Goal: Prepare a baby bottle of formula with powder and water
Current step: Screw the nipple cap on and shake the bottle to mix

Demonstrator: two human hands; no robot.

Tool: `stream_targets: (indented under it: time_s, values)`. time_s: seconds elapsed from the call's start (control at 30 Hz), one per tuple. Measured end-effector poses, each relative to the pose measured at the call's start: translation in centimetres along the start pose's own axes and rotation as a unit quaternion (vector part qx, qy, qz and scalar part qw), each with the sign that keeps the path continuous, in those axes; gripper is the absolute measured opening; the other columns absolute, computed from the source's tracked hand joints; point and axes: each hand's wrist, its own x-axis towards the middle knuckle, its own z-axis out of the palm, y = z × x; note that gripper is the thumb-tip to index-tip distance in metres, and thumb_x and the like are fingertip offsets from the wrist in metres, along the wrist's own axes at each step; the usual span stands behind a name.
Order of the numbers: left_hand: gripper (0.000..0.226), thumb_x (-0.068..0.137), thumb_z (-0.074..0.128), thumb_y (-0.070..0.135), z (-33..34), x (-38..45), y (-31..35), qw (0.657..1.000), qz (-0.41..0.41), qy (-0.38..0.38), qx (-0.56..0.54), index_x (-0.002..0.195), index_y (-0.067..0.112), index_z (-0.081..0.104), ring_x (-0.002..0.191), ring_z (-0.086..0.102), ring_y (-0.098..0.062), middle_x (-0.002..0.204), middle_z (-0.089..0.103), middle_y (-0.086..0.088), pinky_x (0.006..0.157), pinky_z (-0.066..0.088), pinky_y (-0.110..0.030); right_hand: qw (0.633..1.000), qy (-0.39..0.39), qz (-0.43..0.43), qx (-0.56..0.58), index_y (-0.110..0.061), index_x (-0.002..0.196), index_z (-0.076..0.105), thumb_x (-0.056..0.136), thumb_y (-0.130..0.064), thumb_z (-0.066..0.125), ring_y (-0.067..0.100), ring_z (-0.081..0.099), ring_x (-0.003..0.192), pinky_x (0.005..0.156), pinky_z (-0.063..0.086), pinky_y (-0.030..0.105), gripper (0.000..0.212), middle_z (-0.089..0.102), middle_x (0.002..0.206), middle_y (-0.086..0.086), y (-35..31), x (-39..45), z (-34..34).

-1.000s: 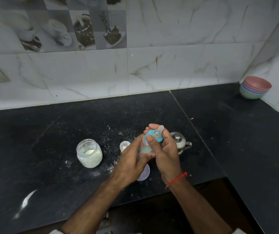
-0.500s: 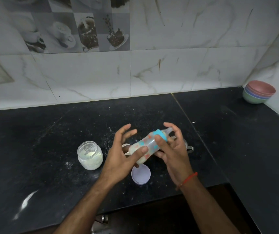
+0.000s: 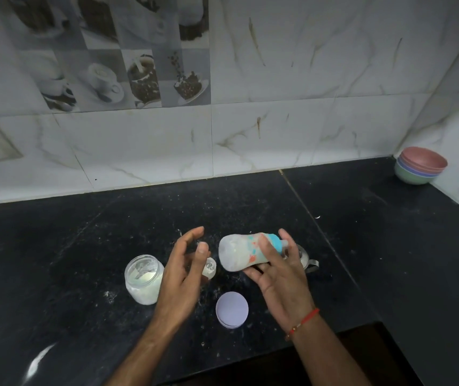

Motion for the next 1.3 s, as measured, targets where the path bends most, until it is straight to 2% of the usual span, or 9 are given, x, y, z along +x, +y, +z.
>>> stream_targets:
  time_s: [0.27, 0.43, 0.57, 0.7, 0.87, 1.0, 1.13, 1.23, 1.3]
  values:
    - [0.035, 0.099, 0.055, 0.053, 0.1, 1.5, 0.7, 0.999, 0.008, 0.006, 0.053, 0.133, 0.048, 0.058, 0.111, 0.070, -0.013, 0.135, 0.061, 0.017, 0.096, 0.059, -0.051, 0.923, -0.107, -0.225, -0.294, -0.047, 0.150, 0.041, 0.080, 0.005, 0.085, 0.020, 0.072, 0.112, 0.086, 0.061, 0.027, 0.098, 0.071, 0.120, -0.004, -1.8, 0.2, 1.2]
    - [0.027, 0.102, 0.055, 0.051, 0.4, 2.0, 1.5, 0.997, 0.027, -0.005, 0.067, 0.128, 0.058, 0.055, 0.111, 0.068, -0.004, 0.139, 0.058, 0.019, 0.096, 0.059, -0.052, 0.996, 0.001, -0.082, 0.031, -0.031, 0.153, 0.046, 0.087, -0.021, 0.077, 0.028, 0.073, 0.117, 0.081, 0.065, 0.044, 0.074, 0.072, 0.131, 0.009, -3.0, 1.0, 1.8]
    - [0.029, 0.100, 0.054, 0.052, 0.6, 2.0, 2.2, 0.997, 0.037, -0.004, 0.072, 0.129, 0.057, 0.055, 0.107, 0.066, 0.001, 0.138, 0.057, 0.020, 0.095, 0.060, -0.051, 0.975, 0.010, 0.000, 0.220, -0.005, 0.137, 0.061, 0.098, -0.042, 0.064, 0.033, 0.077, 0.104, 0.072, 0.066, 0.043, 0.054, 0.064, 0.140, 0.024, -3.3, 1.2, 1.7]
    - [0.032, 0.099, 0.055, 0.049, 0.8, 2.1, 2.7, 0.996, 0.046, 0.001, 0.082, 0.131, 0.053, 0.055, 0.106, 0.065, 0.002, 0.138, 0.057, 0.021, 0.093, 0.061, -0.049, 0.991, -0.074, -0.107, 0.009, -0.030, 0.152, 0.046, 0.090, -0.031, 0.078, 0.028, 0.073, 0.115, 0.079, 0.064, 0.048, 0.070, 0.067, 0.137, 0.011, -2.7, 0.7, 1.5]
    - [0.031, 0.105, 0.058, 0.034, 0.8, 2.3, 2.9, 0.995, 0.046, 0.016, 0.084, 0.135, 0.044, 0.057, 0.100, 0.066, -0.003, 0.136, 0.060, 0.012, 0.092, 0.059, -0.055, 0.902, -0.195, -0.249, -0.294, -0.051, 0.143, 0.046, 0.076, -0.014, 0.088, 0.020, 0.070, 0.108, 0.089, 0.061, 0.034, 0.088, 0.068, 0.120, 0.003, -4.2, 0.4, 1.5]
    - [0.029, 0.105, 0.057, 0.036, 0.8, 2.2, 3.2, 0.995, 0.051, 0.013, 0.080, 0.130, 0.053, 0.054, 0.104, 0.066, -0.003, 0.137, 0.058, 0.017, 0.093, 0.059, -0.053, 0.990, -0.054, -0.130, 0.010, -0.028, 0.151, 0.046, 0.092, -0.026, 0.075, 0.030, 0.072, 0.117, 0.081, 0.064, 0.047, 0.066, 0.067, 0.136, 0.016, -4.4, 0.4, 1.8]
    - [0.029, 0.105, 0.057, 0.039, 0.9, 1.8, 3.2, 0.995, 0.051, 0.013, 0.081, 0.129, 0.053, 0.055, 0.104, 0.066, 0.000, 0.138, 0.057, 0.019, 0.092, 0.060, -0.052, 0.969, -0.024, -0.035, 0.244, -0.001, 0.141, 0.057, 0.104, -0.043, 0.057, 0.031, 0.072, 0.119, 0.089, 0.064, 0.041, 0.056, 0.066, 0.139, 0.022, -4.4, 0.8, 0.9]
    - [0.029, 0.103, 0.057, 0.041, 0.9, 1.7, 3.2, 0.996, 0.048, 0.014, 0.079, 0.130, 0.052, 0.056, 0.106, 0.066, -0.001, 0.138, 0.056, 0.022, 0.092, 0.060, -0.052, 0.989, -0.053, -0.117, 0.076, -0.018, 0.149, 0.049, 0.097, -0.037, 0.066, 0.029, 0.070, 0.122, 0.086, 0.064, 0.039, 0.058, 0.065, 0.141, 0.020, -3.6, 0.3, 0.7]
    - [0.029, 0.104, 0.057, 0.040, 0.9, 1.7, 3.2, 0.996, 0.045, 0.016, 0.080, 0.131, 0.051, 0.056, 0.106, 0.066, -0.001, 0.137, 0.056, 0.021, 0.091, 0.060, -0.052, 0.956, -0.130, -0.209, -0.159, -0.040, 0.147, 0.047, 0.085, -0.024, 0.083, 0.025, 0.073, 0.116, 0.084, 0.063, 0.034, 0.074, 0.070, 0.131, 0.011, -4.0, -0.1, 0.3]
